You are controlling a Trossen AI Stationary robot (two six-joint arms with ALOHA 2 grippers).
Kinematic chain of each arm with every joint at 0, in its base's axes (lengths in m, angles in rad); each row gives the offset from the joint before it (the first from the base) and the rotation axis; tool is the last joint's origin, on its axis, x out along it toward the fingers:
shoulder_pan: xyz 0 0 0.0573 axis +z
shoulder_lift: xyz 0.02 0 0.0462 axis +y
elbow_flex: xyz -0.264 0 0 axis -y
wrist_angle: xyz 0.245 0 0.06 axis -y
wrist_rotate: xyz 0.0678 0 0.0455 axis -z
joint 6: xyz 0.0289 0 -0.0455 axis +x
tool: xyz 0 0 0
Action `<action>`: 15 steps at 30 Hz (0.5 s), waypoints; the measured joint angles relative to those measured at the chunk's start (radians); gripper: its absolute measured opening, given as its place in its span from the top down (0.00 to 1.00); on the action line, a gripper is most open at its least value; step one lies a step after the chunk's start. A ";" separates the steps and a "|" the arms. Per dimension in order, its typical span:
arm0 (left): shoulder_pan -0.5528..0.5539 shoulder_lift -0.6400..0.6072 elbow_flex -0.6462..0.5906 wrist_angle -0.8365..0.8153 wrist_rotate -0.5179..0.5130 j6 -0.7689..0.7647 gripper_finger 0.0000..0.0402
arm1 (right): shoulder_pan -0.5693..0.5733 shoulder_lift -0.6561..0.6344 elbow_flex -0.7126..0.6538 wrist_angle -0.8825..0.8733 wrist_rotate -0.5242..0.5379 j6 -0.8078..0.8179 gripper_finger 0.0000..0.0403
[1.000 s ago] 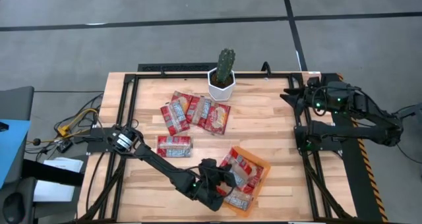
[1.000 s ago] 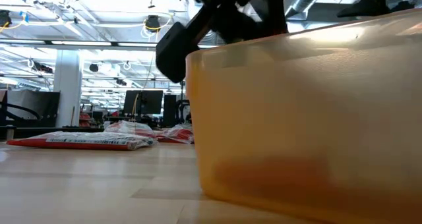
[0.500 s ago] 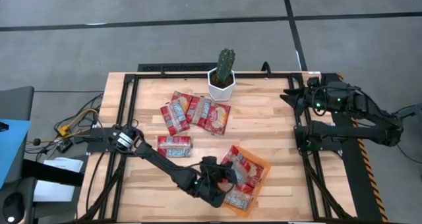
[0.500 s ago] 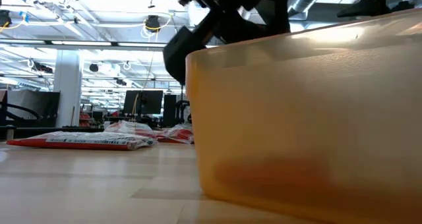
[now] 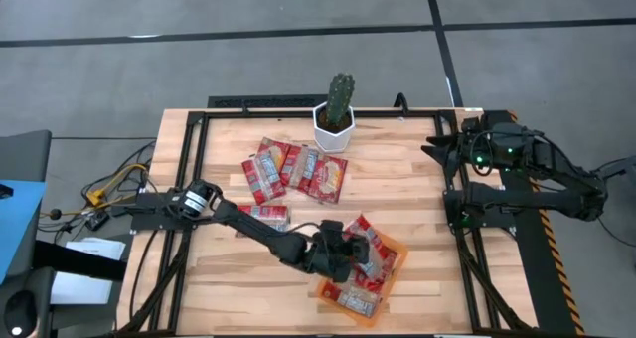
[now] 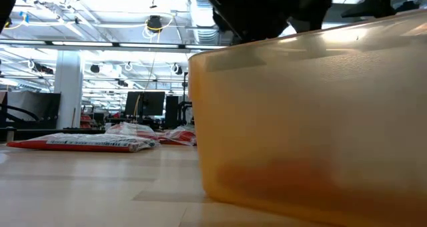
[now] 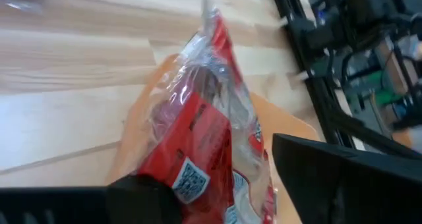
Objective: Sort popcorn bags into baskets
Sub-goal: Put the red popcorn bag into the orange container
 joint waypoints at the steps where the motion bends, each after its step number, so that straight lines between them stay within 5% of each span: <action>1: 0.007 0.000 0.008 0.000 0.032 0.013 0.49 | 0.000 0.000 0.000 -0.001 -0.010 0.000 0.37; 7: 0.044 -0.001 0.057 -0.042 0.225 0.117 0.43 | 0.000 0.000 0.000 -0.029 -0.053 -0.011 0.37; 15: 0.070 -0.001 0.176 -0.270 0.308 0.211 0.43 | 0.000 0.000 0.000 -0.081 -0.061 -0.066 0.37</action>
